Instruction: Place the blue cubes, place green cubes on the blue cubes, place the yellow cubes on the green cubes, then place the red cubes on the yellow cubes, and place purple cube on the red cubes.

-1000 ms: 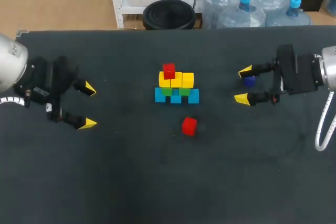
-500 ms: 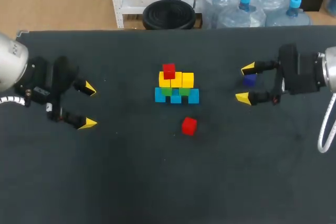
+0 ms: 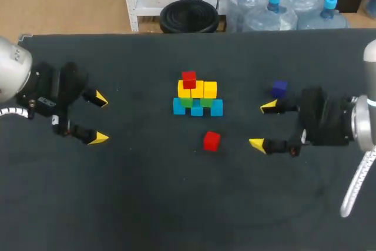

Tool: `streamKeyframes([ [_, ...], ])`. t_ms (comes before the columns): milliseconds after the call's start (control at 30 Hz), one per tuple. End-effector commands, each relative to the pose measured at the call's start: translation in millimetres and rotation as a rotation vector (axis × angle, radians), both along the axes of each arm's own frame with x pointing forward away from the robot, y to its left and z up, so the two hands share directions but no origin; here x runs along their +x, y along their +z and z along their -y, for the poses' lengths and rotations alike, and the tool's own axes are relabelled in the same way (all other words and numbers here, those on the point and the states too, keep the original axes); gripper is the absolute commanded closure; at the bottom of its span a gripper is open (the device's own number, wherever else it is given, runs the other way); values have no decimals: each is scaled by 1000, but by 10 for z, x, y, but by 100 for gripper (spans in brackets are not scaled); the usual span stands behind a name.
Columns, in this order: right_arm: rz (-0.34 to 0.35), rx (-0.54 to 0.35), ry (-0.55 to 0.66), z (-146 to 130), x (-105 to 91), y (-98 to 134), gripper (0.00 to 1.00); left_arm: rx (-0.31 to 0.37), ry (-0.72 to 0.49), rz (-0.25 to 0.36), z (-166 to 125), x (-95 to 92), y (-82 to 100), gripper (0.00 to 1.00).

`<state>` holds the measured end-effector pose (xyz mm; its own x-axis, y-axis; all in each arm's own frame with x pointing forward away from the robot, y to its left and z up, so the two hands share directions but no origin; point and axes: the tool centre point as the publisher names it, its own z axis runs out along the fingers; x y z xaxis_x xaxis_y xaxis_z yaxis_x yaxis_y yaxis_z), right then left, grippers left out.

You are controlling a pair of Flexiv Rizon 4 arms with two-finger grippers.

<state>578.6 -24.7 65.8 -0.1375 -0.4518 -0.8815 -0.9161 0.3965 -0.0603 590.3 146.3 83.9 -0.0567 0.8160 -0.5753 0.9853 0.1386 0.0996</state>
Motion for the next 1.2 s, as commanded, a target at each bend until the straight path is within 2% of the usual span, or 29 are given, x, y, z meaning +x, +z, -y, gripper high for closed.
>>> streamKeyframes([
  [33,8,19,-5,-158,51,-186,0,-3,-2,2,-4,8,-11,0],
  [233,-9,15,1,-281,111,-326,0,-3,-2,2,-4,8,-11,0],
  [433,-17,29,-13,-448,93,-393,0,-3,-2,2,-4,8,-11,0],
  [600,-2,-16,-9,-603,100,-438,0,-3,-2,2,-4,8,-11,0],
  [833,2,-49,-11,-694,78,-488,0,-3,-2,2,-4,8,-11,0],
  [1200,-3,-59,-9,-769,151,-582,0,-3,-2,2,-4,8,-11,0],
])
